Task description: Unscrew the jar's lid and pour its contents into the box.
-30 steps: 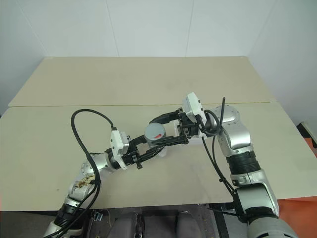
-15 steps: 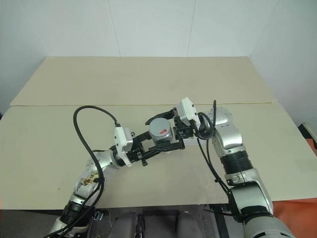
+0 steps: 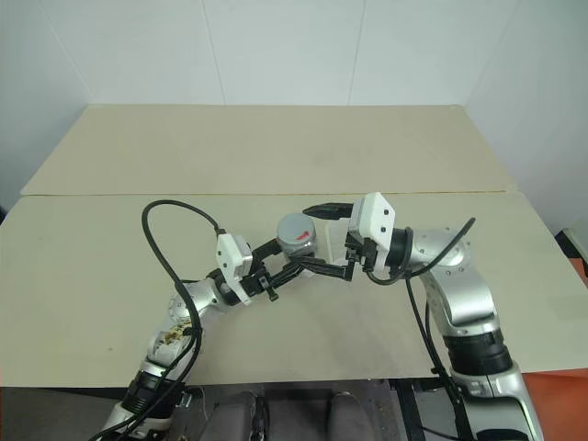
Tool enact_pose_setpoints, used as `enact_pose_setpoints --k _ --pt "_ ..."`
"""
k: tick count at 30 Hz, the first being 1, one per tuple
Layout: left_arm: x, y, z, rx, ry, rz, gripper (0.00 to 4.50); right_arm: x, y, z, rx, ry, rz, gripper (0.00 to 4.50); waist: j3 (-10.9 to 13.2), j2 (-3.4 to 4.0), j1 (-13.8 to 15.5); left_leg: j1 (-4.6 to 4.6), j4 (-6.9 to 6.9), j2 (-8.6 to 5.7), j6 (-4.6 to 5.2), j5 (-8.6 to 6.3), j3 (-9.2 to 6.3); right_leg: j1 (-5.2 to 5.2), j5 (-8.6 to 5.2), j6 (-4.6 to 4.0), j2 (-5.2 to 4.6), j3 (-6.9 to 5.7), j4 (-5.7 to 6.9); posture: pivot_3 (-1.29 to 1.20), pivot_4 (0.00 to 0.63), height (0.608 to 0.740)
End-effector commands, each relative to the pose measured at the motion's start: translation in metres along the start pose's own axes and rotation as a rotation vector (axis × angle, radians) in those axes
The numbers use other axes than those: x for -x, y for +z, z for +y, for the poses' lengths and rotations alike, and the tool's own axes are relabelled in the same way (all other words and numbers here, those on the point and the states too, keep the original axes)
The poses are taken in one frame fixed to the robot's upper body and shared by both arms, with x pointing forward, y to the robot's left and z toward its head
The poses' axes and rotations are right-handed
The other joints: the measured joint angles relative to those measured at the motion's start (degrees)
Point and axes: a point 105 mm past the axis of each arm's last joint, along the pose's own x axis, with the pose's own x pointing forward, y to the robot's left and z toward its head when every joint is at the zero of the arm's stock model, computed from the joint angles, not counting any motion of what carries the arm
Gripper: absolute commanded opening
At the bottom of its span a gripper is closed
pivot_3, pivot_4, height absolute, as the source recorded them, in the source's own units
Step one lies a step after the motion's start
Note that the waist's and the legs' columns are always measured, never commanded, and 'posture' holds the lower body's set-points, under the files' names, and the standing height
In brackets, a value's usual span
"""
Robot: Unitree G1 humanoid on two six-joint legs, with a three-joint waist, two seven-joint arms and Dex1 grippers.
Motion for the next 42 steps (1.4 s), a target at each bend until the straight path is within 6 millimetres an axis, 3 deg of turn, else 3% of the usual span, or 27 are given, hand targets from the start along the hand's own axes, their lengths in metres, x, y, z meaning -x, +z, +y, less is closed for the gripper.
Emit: enact_pose_setpoints --k 1,16,35,40,42 --pt "-0.01 0.008 0.002 -0.047 0.026 -0.043 1.95 0.001 0.014 -0.007 0.03 -0.119 -0.004 4.41 0.0 0.0 -0.05 0.0 0.0 0.0 0.0 0.0 0.0 0.0 0.0 0.0 0.0 0.0 0.01 0.0 0.15 0.74" --pt "-0.018 0.007 0.006 -0.069 0.071 -0.054 1.95 -0.012 0.027 -0.014 -0.059 -0.265 -0.035 4.41 0.0 0.0 -0.03 -0.04 0.01 -0.03 0.02 -0.01 -0.04 0.0 0.0 0.0 0.01 0.0 -0.03 0.0 0.15 0.74" --pt "-0.019 0.011 0.007 -0.077 0.074 -0.064 1.95 -0.015 0.017 -0.005 -0.122 -0.241 -0.038 4.41 0.0 0.0 -0.05 -0.04 0.01 -0.03 0.02 -0.01 -0.04 0.0 0.0 0.0 0.02 -0.01 -0.03 0.0 0.15 0.74" --pt "-0.019 0.012 0.007 -0.078 0.073 -0.065 1.95 -0.016 0.014 -0.005 -0.126 -0.251 -0.033 2.81 0.0 0.0 -0.04 -0.04 0.01 -0.03 0.02 -0.01 -0.04 0.0 0.0 0.0 0.02 -0.01 -0.03 0.0 0.15 0.74" --pt "-0.02 0.012 0.008 -0.078 0.072 -0.066 1.95 -0.016 0.013 -0.005 -0.128 -0.254 -0.032 2.8 0.0 0.0 -0.03 -0.05 0.01 -0.03 0.02 -0.01 -0.04 0.0 0.0 0.0 0.02 -0.01 -0.04 0.0 0.15 0.74"
